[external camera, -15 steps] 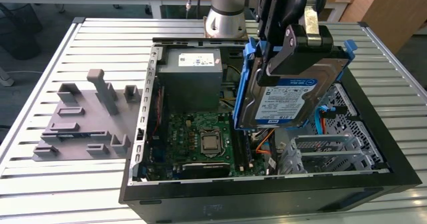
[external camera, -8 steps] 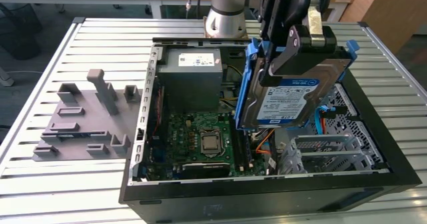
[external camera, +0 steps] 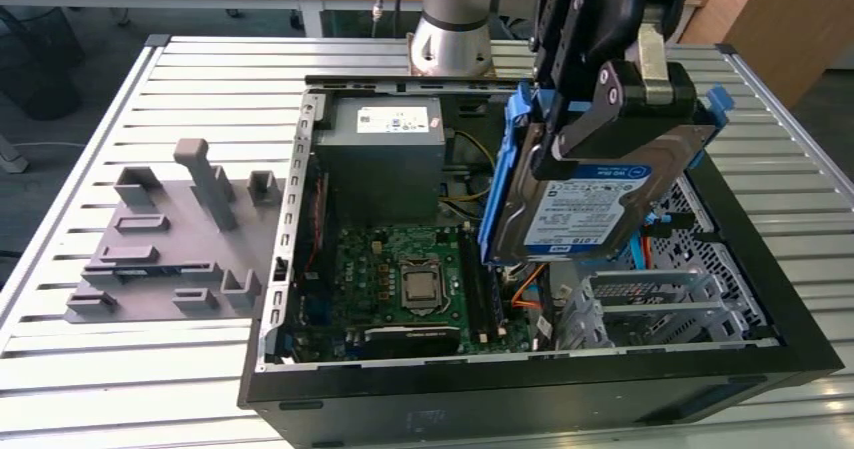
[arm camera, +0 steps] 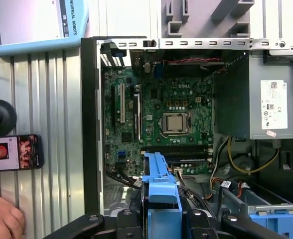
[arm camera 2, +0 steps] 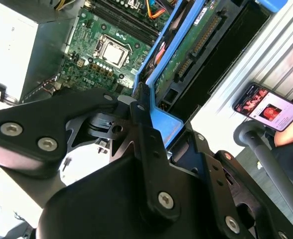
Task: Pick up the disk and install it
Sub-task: 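Insert the disk into the insertion slot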
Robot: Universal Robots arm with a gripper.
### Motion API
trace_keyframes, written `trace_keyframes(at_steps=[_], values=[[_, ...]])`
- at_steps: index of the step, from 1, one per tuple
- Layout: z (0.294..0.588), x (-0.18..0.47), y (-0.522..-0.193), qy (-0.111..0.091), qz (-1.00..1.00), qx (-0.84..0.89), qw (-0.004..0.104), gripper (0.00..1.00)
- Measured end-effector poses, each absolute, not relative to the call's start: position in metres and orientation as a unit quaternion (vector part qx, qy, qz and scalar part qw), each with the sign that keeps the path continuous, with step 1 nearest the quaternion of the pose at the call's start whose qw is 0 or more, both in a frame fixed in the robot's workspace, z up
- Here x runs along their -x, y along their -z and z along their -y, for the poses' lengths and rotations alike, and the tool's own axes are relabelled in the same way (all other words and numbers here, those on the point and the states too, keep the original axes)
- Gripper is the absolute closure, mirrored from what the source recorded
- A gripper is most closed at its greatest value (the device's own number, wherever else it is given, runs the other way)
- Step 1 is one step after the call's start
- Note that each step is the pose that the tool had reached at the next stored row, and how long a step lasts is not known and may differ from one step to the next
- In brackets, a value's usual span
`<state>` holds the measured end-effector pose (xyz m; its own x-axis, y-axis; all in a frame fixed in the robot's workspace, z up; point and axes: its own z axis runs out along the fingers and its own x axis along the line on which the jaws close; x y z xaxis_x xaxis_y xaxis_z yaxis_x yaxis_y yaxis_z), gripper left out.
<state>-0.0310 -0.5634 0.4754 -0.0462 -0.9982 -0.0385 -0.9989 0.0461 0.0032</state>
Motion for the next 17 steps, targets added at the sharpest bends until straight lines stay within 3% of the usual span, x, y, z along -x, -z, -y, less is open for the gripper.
trace_keyframes(at_steps=[17], values=[[0.568, 0.008, -0.469, -0.014, -0.723, 0.690, 0.013, 0.64]])
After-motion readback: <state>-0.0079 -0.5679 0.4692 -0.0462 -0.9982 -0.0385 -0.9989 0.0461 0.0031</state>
